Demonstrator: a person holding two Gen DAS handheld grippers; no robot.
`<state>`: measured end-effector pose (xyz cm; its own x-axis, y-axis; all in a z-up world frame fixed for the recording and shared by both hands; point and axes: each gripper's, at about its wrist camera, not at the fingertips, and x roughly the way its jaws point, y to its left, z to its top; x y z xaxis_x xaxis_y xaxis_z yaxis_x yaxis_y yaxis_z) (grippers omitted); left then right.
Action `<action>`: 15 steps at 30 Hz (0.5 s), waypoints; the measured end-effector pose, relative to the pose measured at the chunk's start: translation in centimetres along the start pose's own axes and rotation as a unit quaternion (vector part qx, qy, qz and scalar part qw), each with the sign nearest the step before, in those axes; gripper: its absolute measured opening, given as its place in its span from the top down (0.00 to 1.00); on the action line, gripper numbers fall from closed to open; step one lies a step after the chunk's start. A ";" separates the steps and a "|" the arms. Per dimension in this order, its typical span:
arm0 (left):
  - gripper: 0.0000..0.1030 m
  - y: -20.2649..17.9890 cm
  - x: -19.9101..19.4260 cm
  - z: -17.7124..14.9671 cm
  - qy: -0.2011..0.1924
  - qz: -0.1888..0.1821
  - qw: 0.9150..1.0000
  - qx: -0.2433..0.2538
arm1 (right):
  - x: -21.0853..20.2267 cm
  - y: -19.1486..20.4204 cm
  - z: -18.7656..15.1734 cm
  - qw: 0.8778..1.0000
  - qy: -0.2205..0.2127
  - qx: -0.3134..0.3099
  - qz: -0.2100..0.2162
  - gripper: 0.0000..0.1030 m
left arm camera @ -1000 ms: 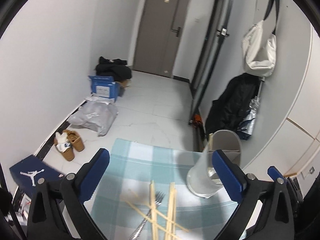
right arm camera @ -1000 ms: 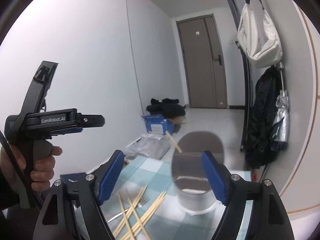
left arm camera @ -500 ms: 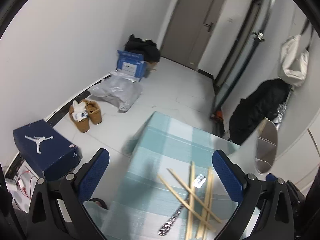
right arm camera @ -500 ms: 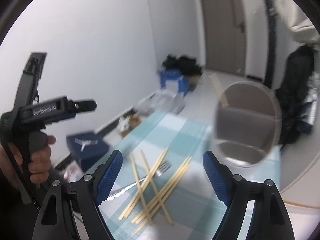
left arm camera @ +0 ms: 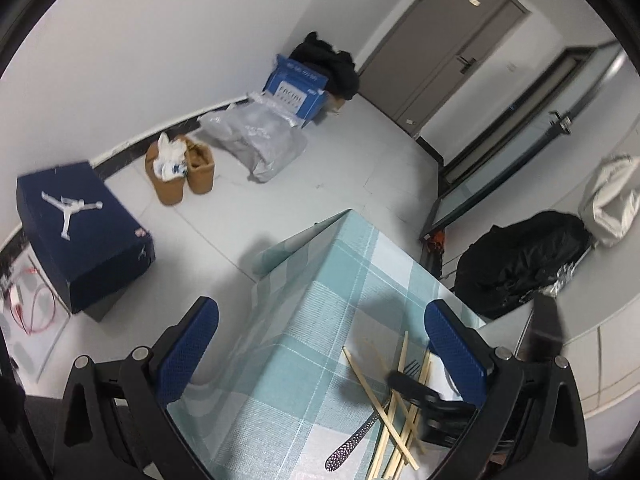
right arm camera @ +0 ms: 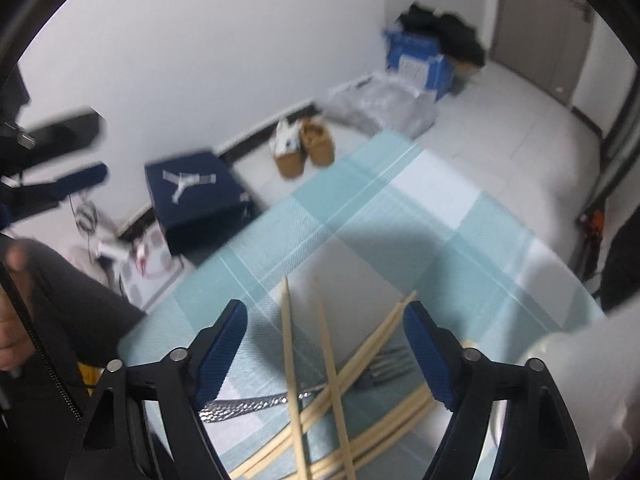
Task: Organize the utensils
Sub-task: 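Lower the right tool to the chopsticks and grasp one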
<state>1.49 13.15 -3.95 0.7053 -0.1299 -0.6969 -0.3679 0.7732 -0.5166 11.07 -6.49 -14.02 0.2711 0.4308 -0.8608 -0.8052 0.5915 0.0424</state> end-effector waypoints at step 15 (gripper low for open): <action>0.02 1.1 0.1 0.3 0.004 0.024 1.000 -0.019 | 4.2 -0.6 1.7 0.998 0.064 -0.006 0.009 0.94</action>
<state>1.37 14.21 -4.44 0.6814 -0.0985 -0.7252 -0.4245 0.7540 -0.5013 13.61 -3.89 -16.83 0.1883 0.3496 -0.9178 -0.8151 0.5770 0.0526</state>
